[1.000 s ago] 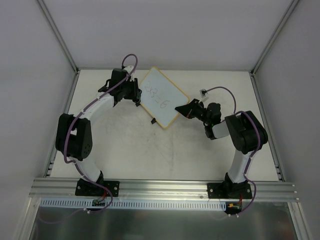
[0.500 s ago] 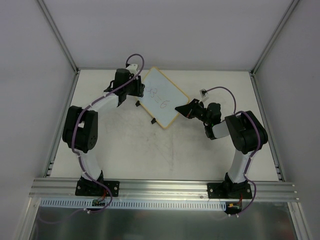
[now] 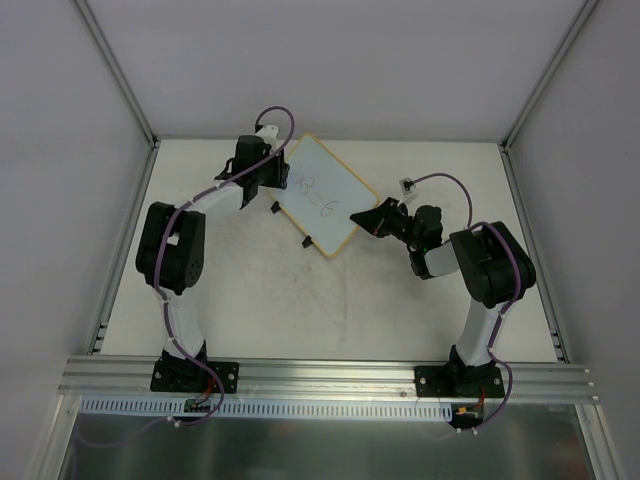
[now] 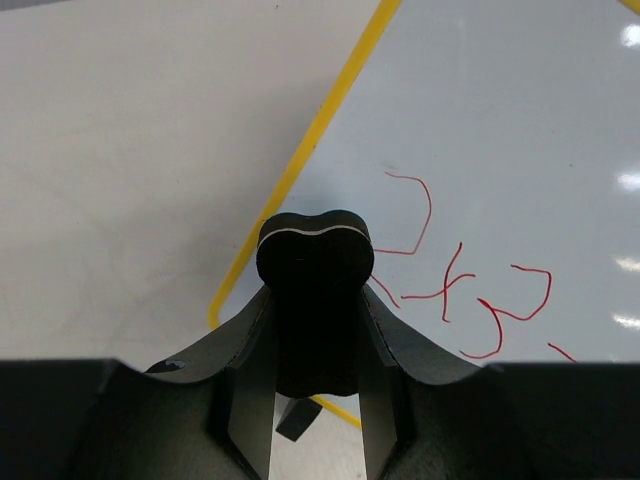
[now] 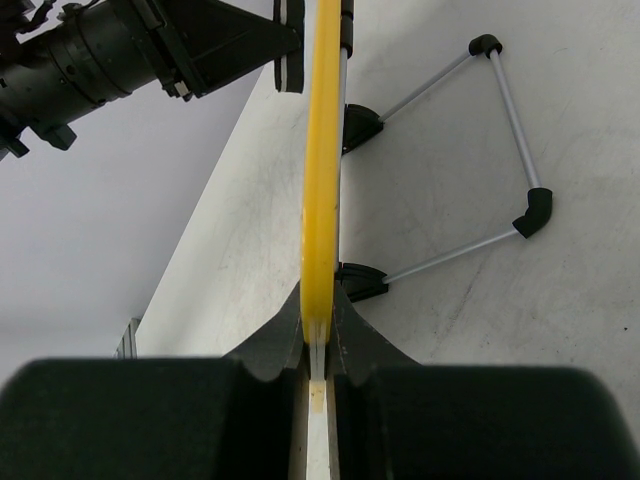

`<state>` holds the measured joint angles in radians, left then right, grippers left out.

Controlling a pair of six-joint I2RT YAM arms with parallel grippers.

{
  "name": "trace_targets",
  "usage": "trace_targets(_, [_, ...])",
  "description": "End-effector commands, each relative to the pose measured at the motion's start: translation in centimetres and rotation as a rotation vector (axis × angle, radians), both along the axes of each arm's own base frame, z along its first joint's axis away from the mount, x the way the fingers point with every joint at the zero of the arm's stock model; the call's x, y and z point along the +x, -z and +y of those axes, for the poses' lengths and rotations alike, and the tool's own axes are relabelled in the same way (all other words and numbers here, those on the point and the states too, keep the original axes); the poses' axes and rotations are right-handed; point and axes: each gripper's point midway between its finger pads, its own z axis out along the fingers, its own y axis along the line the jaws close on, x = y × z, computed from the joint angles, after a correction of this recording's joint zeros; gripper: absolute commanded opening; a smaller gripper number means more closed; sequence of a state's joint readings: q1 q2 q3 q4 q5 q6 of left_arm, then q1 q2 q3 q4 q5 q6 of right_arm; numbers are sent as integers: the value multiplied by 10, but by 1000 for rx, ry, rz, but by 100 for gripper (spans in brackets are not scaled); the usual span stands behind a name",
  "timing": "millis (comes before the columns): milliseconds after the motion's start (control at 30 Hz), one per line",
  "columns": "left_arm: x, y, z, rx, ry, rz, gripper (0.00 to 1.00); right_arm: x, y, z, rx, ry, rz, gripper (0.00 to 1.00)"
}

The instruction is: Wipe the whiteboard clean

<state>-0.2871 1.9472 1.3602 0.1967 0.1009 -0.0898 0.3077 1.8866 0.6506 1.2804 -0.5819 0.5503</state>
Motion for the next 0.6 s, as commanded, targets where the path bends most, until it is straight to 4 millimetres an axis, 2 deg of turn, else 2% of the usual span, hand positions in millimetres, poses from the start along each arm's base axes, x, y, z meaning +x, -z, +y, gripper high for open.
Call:
trace_targets(0, [21,-16,-1,13,-4,-73,0,7,-57,-1,63,1,-245,0])
trace_targets(300, [36,-5,-10,-39,16,-25,0,6,-58,-1,64,-4,-248,0])
trace_targets(567, [31,13,-18,-68,44,26,0,6,-59,0,65,-6,-249,0])
